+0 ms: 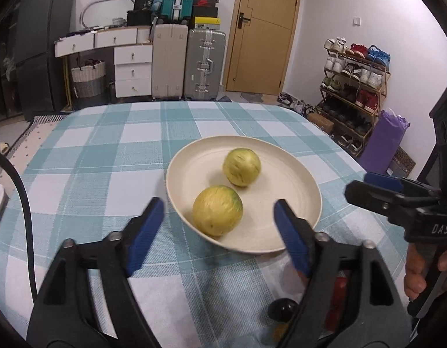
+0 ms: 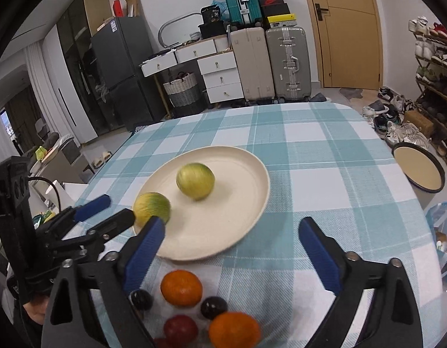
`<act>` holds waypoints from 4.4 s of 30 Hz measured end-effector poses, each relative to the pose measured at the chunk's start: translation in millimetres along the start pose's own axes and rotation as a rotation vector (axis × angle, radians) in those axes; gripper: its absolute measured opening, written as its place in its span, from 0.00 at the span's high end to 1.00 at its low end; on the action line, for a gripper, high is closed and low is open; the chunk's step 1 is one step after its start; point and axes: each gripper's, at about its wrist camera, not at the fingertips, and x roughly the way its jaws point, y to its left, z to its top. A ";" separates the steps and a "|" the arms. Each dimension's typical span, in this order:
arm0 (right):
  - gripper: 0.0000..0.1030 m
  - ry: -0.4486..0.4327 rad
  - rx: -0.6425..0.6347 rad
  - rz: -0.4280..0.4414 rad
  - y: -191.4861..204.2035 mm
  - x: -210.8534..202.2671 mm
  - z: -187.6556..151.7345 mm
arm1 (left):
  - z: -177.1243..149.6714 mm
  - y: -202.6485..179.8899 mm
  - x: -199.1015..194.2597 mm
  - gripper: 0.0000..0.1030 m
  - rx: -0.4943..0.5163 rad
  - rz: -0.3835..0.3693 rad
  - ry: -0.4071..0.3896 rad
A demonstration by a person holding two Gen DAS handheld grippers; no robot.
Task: Organize fruits
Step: 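Move both grippers back toward the remaining small fruits, then grasp a brown longan with the left gripper while the right gripper grasps another longan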
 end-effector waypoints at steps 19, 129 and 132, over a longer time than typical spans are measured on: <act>0.00 0.020 0.013 -0.005 -9.5 -59.6 -56.9 | -48.0 -24.1 -93.7 0.01 0.116 -0.027 -0.005; 0.72 0.023 -0.085 0.160 15.9 -54.9 -59.6 | -37.8 -10.0 -54.1 0.77 0.093 -0.112 0.099; 0.72 0.024 -0.091 0.158 17.7 -51.7 -54.5 | -33.0 -12.6 -46.9 0.77 0.099 -0.111 0.100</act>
